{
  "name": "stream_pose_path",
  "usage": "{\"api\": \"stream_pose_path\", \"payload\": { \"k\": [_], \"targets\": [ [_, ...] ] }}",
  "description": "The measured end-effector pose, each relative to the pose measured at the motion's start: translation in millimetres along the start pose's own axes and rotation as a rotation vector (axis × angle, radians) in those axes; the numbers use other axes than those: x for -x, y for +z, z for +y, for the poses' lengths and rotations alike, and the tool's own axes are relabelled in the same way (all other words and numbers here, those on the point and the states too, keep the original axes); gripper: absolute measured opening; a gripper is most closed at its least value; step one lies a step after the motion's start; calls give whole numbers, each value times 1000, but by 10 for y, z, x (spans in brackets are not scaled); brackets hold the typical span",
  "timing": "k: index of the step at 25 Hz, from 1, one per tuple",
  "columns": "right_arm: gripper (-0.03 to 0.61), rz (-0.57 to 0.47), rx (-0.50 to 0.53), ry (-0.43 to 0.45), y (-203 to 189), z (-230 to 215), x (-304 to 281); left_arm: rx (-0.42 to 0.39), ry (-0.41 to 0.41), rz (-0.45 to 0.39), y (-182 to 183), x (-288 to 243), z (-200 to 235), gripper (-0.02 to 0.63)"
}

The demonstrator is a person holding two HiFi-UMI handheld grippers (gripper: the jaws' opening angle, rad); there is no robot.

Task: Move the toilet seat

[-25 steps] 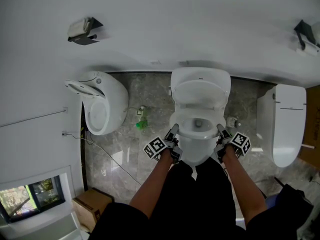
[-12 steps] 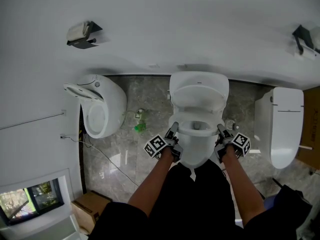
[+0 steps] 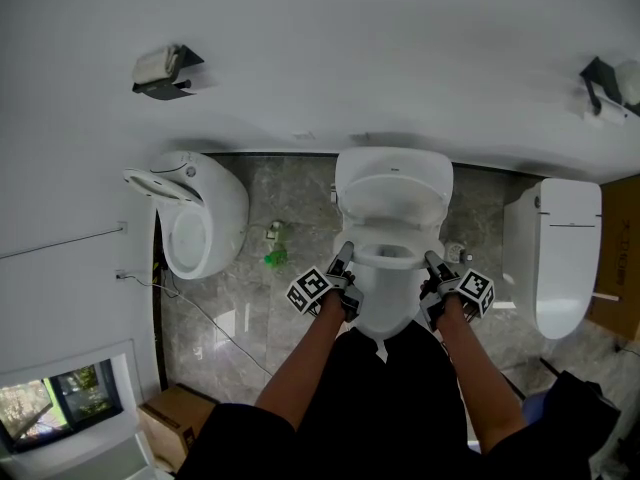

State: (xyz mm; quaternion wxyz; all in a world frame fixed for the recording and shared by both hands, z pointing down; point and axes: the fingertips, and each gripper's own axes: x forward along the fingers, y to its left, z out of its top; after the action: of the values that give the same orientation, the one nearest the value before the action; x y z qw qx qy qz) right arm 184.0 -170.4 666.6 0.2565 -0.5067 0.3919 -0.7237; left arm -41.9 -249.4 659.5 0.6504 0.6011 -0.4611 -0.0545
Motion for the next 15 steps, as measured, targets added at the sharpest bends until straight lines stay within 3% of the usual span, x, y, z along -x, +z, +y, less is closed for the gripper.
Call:
{"api": "stream_pose_path", "payload": {
  "k": [6, 15],
  "targets": [
    [230, -5, -55, 6, 45, 64, -50, 12, -5, 1, 52, -67, -49, 305],
    [230, 10, -44, 38, 117, 142, -136, 34, -2, -25, 73, -79, -156, 291]
  ]
}}
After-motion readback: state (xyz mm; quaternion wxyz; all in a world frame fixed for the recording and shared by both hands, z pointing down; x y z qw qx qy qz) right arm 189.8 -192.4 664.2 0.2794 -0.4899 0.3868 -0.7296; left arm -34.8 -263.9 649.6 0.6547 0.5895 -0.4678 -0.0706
